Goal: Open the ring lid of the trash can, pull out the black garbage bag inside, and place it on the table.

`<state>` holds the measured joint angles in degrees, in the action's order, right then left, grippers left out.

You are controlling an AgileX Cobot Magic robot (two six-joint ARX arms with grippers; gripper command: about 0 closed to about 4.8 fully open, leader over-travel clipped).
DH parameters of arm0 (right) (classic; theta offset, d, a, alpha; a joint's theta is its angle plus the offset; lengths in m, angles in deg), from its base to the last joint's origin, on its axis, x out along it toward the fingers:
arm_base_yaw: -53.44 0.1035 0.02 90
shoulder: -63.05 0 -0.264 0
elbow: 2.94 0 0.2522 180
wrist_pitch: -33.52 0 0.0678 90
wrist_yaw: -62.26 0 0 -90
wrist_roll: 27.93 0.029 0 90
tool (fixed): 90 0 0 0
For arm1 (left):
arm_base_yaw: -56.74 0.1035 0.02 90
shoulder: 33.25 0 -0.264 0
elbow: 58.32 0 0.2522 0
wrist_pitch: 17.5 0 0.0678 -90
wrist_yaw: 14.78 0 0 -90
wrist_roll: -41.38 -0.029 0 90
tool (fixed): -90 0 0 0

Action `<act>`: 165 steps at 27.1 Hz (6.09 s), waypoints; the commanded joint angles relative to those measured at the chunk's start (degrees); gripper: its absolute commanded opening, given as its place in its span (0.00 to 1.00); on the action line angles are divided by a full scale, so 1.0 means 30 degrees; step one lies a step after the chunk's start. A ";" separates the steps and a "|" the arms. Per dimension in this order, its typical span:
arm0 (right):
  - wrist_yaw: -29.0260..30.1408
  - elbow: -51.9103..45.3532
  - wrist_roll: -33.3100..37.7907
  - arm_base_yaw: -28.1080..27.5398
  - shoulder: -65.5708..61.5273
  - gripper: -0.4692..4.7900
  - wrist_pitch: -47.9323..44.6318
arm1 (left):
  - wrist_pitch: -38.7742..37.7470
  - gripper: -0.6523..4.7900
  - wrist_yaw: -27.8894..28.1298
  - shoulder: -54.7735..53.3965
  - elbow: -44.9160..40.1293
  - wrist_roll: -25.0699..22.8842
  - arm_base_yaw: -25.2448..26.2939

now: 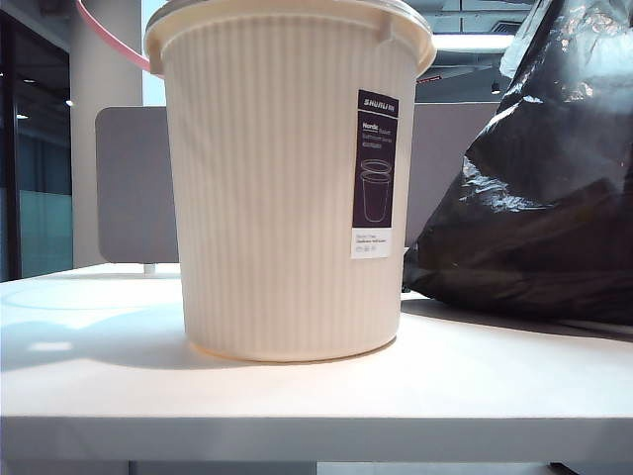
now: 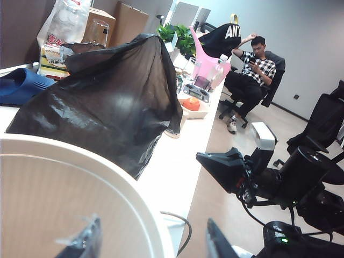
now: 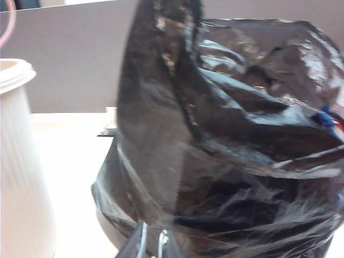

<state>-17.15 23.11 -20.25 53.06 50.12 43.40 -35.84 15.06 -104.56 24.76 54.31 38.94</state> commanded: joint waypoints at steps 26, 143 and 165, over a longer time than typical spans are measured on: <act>-0.0576 -0.4036 0.0080 0.0022 0.0007 0.09 -0.2637 | 0.0109 0.57 0.1931 0.4044 0.0066 -0.0299 -0.0029; -0.0510 -0.4036 -0.0058 0.0022 0.0000 0.09 -0.0189 | -0.1872 0.11 1.8819 2.3715 -2.2928 -0.3169 -0.0131; -0.0510 -0.4036 -0.0058 -0.1574 0.4248 0.09 -0.0073 | -0.1880 0.11 1.8775 2.3715 -2.2906 -0.3169 0.3206</act>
<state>-18.70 11.09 -20.32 48.32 62.93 43.79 -41.31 71.52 -33.37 -43.79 44.84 48.56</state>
